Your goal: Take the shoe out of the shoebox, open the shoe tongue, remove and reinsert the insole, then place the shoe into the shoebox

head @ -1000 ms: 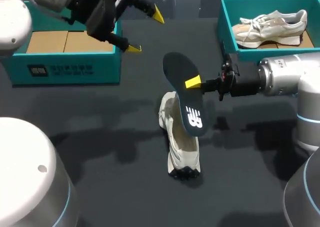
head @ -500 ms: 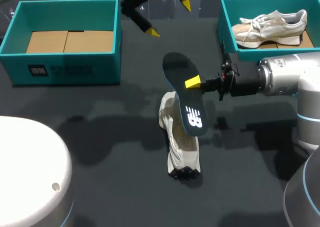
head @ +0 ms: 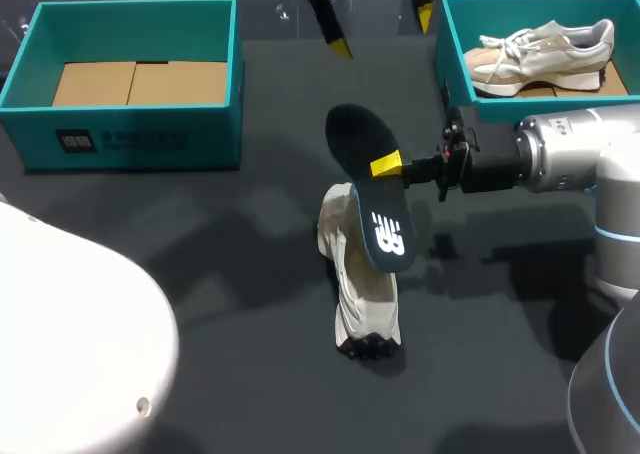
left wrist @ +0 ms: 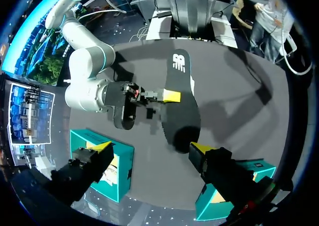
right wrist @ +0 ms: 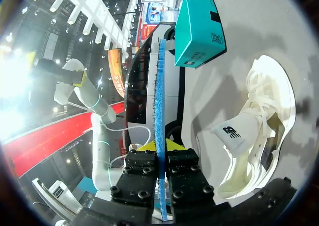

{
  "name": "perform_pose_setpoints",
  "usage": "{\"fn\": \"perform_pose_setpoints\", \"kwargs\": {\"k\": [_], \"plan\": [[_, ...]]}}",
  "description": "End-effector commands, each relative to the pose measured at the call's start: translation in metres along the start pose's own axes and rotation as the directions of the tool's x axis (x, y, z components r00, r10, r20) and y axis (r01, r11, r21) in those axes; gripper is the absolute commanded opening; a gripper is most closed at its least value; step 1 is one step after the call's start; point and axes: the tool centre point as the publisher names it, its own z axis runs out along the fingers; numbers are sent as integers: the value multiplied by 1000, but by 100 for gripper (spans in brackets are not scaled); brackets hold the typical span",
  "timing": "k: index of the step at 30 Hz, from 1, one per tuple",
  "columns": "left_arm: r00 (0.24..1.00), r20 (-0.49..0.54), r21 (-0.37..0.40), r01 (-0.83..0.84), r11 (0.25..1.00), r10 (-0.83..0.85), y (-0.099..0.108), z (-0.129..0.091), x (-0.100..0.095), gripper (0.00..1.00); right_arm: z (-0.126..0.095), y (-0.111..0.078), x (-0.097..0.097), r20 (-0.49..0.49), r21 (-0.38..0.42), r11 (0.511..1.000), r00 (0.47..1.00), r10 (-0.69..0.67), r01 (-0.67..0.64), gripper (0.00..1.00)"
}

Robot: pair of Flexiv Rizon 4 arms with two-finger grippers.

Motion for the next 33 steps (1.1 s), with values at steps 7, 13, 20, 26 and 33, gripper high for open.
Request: {"fn": "perform_pose_setpoints", "kwargs": {"k": [7,13,20,26,33], "plan": [[922,-388,10,14,1000,-9,-5,8,-9,100,1,0,0,2,0,1000,1000,0,0,0],[934,-357,15,13,1000,-7,-5,8,-9,100,1,0,0,2,0,1000,1000,0,0,0],[957,-292,14,8,1000,-3,-7,12,-5,100,1,0,0,2,0,1000,1000,0,0,0],[977,-210,12,22,1000,-19,-7,8,6,100,1,0,0,2,0,1000,1000,0,0,0],[999,-23,4,38,999,-38,-11,-3,28,100,1,0,0,2,0,1000,1000,0,0,0]]}}
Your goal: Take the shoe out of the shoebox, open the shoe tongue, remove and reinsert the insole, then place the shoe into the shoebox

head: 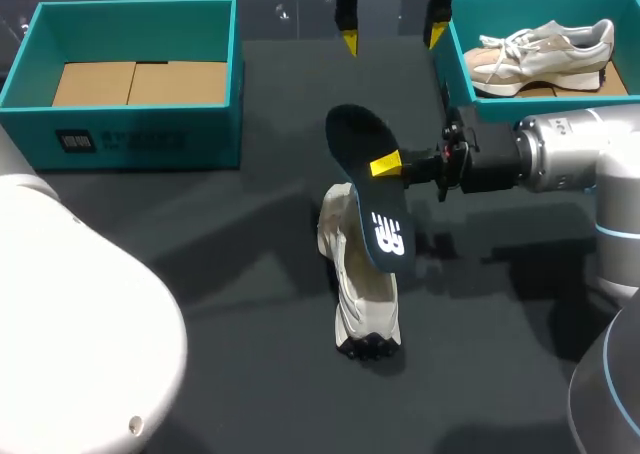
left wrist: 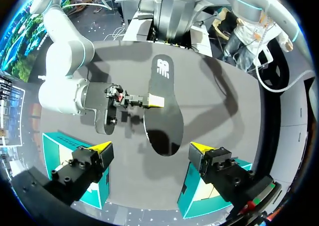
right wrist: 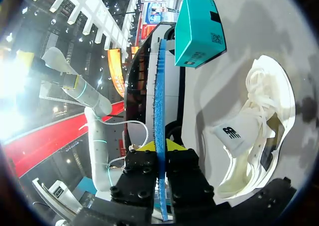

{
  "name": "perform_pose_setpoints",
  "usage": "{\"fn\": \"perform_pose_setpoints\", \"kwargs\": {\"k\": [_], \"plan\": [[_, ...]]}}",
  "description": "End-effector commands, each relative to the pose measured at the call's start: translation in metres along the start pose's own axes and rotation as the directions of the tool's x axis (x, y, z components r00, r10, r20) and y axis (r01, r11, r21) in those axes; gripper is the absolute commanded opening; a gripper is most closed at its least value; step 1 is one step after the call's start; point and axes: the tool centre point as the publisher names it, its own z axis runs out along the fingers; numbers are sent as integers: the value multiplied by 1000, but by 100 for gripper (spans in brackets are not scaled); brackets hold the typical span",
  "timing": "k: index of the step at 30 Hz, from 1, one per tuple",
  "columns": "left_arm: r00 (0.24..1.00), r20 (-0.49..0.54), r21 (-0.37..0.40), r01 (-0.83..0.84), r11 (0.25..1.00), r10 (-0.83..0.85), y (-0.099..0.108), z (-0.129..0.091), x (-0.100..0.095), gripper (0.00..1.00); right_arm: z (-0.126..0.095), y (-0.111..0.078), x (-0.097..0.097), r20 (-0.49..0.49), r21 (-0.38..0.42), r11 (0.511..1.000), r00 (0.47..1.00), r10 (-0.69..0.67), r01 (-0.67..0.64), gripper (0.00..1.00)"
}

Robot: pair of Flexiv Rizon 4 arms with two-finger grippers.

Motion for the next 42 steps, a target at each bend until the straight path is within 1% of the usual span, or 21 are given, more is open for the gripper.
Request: {"fn": "perform_pose_setpoints", "kwargs": {"k": [1,5,8,13,15,18,21,26,31,33,34,42], "plan": [[957,289,-2,4,1000,-4,-5,2,30,100,1,-1,0,1,-1,1000,1000,0,0,0],[898,439,19,14,1000,-21,-7,1,50,100,1,-1,0,1,-1,1000,1000,0,0,0],[850,526,27,16,1000,-28,-7,4,63,100,1,-1,0,1,-1,1000,1000,0,0,0],[774,632,37,18,999,-38,-9,17,78,100,1,-1,0,1,-1,1000,1000,0,0,0],[709,704,57,18,998,-53,-10,23,84,100,1,-1,0,1,-1,1000,1000,0,0,0],[645,763,56,15,998,-53,-16,32,89,100,1,-1,0,1,-1,1000,1000,0,0,0],[571,820,44,9,999,-41,-22,35,94,100,1,-1,0,1,-1,1000,1000,0,0,0],[485,874,21,27,999,-31,-29,37,101,100,1,-1,0,1,-1,1000,1000,0,0,0],[433,898,72,20,997,-73,-31,44,109,100,1,-1,0,1,-1,1000,1000,0,0,0],[426,901,83,6,997,-77,-32,47,113,100,1,-1,0,1,-1,1000,1000,0,0,0],[433,899,80,-31,996,-59,-32,49,115,100,1,-1,0,1,-1,1000,1000,0,0,0],[433,899,80,-31,996,-59,-32,49,115,100,1,-1,0,1,-1,1000,1000,0,0,0]]}}
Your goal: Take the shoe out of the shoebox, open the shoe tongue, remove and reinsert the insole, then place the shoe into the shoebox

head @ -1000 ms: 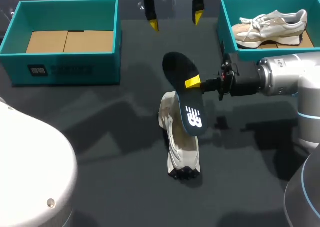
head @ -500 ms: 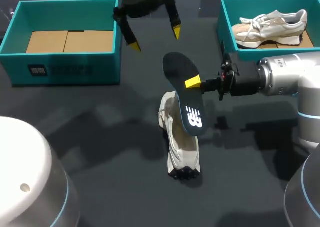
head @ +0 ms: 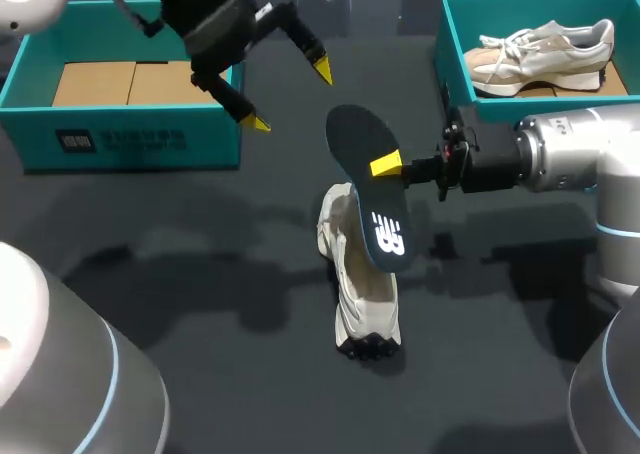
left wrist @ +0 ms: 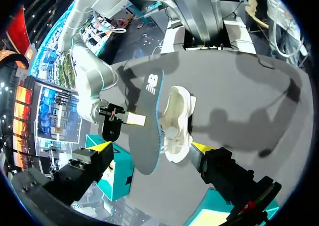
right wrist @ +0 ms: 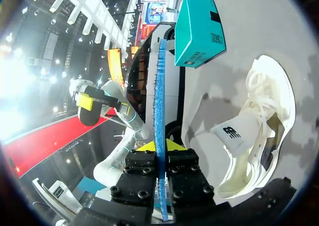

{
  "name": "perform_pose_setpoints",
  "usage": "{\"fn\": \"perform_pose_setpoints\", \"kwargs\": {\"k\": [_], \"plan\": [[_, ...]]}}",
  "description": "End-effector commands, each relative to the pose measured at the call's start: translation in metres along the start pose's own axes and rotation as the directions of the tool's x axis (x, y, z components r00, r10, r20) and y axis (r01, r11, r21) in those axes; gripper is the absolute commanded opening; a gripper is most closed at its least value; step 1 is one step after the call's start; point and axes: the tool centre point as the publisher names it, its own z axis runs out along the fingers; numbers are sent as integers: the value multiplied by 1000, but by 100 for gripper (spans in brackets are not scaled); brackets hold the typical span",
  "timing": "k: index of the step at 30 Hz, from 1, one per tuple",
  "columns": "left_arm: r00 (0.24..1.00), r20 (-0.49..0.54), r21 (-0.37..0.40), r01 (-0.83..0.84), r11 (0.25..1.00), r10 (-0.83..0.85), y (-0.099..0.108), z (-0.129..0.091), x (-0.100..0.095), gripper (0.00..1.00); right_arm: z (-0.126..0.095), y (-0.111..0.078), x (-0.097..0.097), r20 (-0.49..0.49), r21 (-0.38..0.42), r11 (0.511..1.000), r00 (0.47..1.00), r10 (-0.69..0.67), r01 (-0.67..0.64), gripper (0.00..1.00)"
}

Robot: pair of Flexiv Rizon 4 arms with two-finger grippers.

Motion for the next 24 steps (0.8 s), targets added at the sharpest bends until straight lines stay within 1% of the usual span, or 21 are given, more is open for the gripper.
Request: {"fn": "perform_pose_setpoints", "kwargs": {"k": [1,11,12,14,16,17,19,21,22,24], "plan": [[893,449,-7,-1,1000,4,-3,2,6,100,1,0,-1,0,-1,1000,1000,0,0,0],[893,449,-7,-1,1000,4,-3,2,6,100,1,0,-1,0,-1,1000,1000,0,0,0],[885,466,-34,-10,999,25,-3,4,9,100,1,0,-1,0,-1,1000,1000,0,0,0],[861,508,-33,-8,999,24,-4,8,15,100,1,0,-1,0,-1,1000,1000,0,0,0],[841,538,-103,-12,995,65,-4,12,19,100,1,0,-1,0,-1,1000,1000,0,0,0],[830,555,-87,-20,996,65,-5,14,21,100,1,0,-1,0,-1,1000,1000,0,0,0],[808,581,-139,-16,990,95,-5,17,24,100,1,0,-1,0,-1,1000,1000,0,0,0],[765,636,-121,-31,992,101,-4,20,27,100,1,0,-1,0,-1,1000,1000,0,0,0],[735,667,-129,-48,991,122,-2,20,28,100,1,0,-1,0,-1,1000,1000,0,0,0],[735,667,-129,-48,991,122,-2,20,28,100,1,0,-1,0,-1,1000,1000,0,0,0]]}}
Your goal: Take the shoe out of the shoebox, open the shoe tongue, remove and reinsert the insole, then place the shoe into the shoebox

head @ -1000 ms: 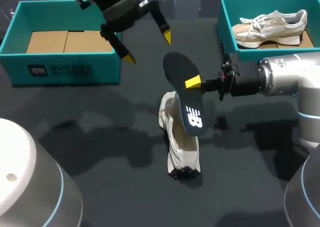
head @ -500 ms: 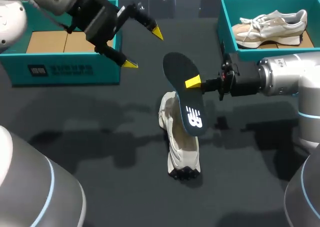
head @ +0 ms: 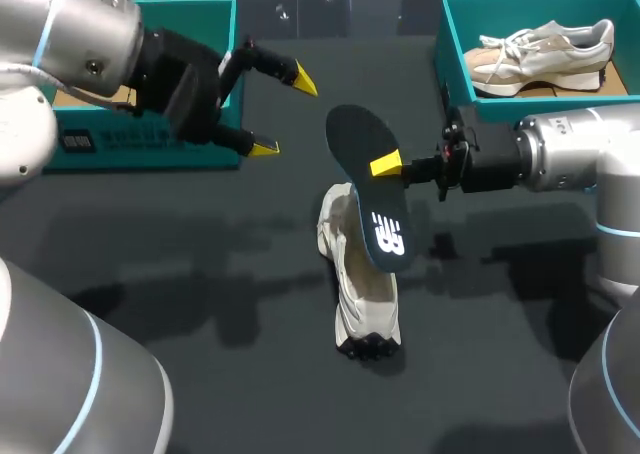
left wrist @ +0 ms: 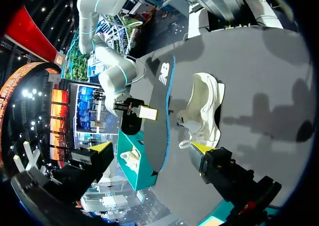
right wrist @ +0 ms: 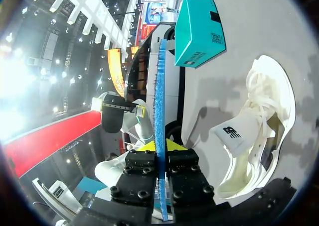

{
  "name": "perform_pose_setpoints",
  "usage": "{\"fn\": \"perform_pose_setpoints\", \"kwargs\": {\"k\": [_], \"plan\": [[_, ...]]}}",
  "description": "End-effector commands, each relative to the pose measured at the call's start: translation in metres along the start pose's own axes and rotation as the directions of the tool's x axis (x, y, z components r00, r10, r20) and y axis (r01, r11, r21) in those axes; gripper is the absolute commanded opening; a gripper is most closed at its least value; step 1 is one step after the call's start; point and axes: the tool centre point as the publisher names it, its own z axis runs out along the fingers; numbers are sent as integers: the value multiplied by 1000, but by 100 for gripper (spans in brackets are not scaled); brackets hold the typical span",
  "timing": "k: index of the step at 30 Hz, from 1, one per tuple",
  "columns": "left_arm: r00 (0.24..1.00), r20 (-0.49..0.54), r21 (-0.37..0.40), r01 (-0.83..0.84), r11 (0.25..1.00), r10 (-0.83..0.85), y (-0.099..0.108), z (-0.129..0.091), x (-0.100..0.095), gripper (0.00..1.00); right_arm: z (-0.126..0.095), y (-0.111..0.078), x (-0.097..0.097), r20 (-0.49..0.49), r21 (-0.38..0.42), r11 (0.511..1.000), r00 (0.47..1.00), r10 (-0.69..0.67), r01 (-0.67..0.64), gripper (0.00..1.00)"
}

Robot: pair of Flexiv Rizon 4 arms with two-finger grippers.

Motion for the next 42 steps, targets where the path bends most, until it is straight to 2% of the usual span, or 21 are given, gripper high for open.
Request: {"fn": "perform_pose_setpoints", "kwargs": {"k": [1,9,15,25,28,31,36,38,42], "plan": [[934,358,-13,-8,1000,12,-5,-1,9,100,1,0,-1,0,-1,1000,1000,0,0,0],[934,358,-13,-8,1000,12,-5,-1,9,100,1,0,-1,0,-1,1000,1000,0,0,0],[909,413,-54,-31,998,51,-8,18,14,100,3,-2,1,1,-23,1000,1000,8,-8,0],[900,436,-43,-1,999,20,-6,45,22,100,13,-14,13,10,-71,997,999,35,-34,0],[898,439,-43,6,999,13,-7,51,24,95,15,-16,17,8,-79,996,999,36,-35,0],[897,442,-42,11,999,8,-6,56,24,81,16,-17,19,8,-90,995,999,41,-40,0],[888,459,-42,26,999,-4,-10,65,22,71,19,-18,19,-12,-109,993,999,49,-50,0],[883,468,-40,33,999,-11,-11,67,22,61,21,-17,19,-21,-106,993,999,50,-52,0],[873,486,-32,46,998,-25,-12,72,21,50,25,-17,17,-29,-102,993,998,54,-56,0]]}}
